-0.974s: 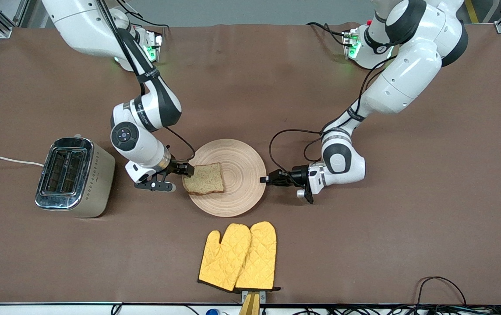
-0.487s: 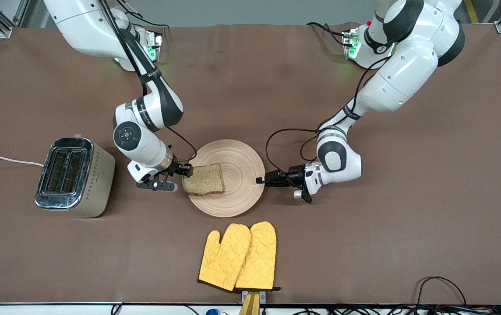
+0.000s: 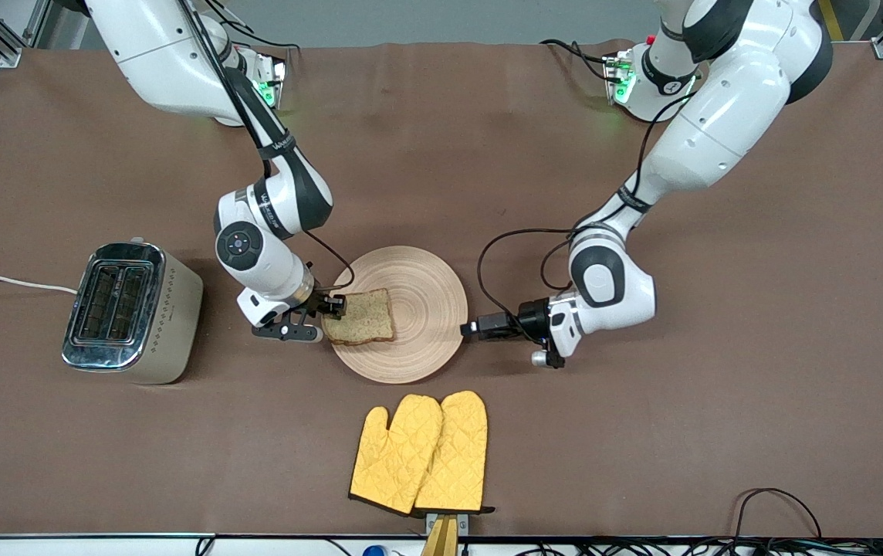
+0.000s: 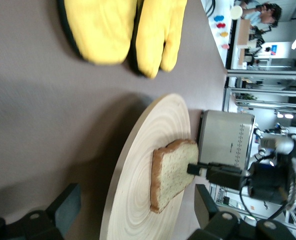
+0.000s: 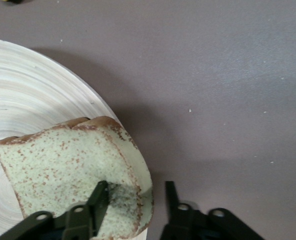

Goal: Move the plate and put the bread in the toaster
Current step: 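Grasp the bread slice with the right gripper while the left gripper releases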

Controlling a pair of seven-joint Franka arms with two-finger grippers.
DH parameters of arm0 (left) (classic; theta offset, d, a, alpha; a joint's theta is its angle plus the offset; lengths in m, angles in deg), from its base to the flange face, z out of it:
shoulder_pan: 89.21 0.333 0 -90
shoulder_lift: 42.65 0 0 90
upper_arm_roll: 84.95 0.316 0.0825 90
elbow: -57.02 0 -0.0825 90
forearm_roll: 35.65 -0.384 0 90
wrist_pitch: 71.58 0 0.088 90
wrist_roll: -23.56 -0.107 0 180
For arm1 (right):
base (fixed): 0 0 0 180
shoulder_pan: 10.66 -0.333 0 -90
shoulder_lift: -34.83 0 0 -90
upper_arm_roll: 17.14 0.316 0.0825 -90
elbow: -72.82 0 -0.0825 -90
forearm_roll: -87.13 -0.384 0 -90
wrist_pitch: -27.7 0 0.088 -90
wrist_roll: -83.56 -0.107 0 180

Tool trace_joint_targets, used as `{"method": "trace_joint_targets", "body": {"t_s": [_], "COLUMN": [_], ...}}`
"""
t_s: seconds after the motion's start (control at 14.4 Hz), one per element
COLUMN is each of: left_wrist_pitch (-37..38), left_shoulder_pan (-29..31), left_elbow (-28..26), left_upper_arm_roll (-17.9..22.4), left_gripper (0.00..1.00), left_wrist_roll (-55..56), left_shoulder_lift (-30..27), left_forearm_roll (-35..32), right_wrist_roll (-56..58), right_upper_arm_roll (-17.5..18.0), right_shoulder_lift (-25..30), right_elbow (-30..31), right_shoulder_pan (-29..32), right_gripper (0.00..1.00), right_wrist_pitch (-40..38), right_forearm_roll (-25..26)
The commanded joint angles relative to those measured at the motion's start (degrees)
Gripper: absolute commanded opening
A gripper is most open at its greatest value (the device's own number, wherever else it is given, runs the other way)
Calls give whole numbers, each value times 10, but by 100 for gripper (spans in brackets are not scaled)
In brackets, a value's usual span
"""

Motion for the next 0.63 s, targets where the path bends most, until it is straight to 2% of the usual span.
{"method": "trace_joint_targets", "body": {"t_s": [0.0, 0.14, 0.35, 0.56], "left_wrist_pitch": [-1, 1, 8, 57], "left_shoulder_pan": [33, 54, 83, 112], "left_elbow": [-14, -13, -12, 2], "left_upper_arm_roll": [5, 5, 4, 5], "left_gripper": [100, 100, 100, 100], "left_wrist_roll": [109, 193, 312, 361], "left_shoulder_lift": [-61, -90, -130, -158], "left_forearm_roll": [-90, -173, -298, -382], "right_wrist_roll": [-25, -31, -27, -31], "right_upper_arm_roll": [-4, -4, -4, -6], "right_shoulder_lift": [2, 2, 2, 12], "right_elbow": [-1, -1, -11, -55], "right_shoulder_pan": [-7, -8, -7, -6], "right_gripper": [7, 0, 0, 0], "right_wrist_pitch": [-1, -1, -8, -87], "right_forearm_roll": [-9, -9, -9, -9]}}
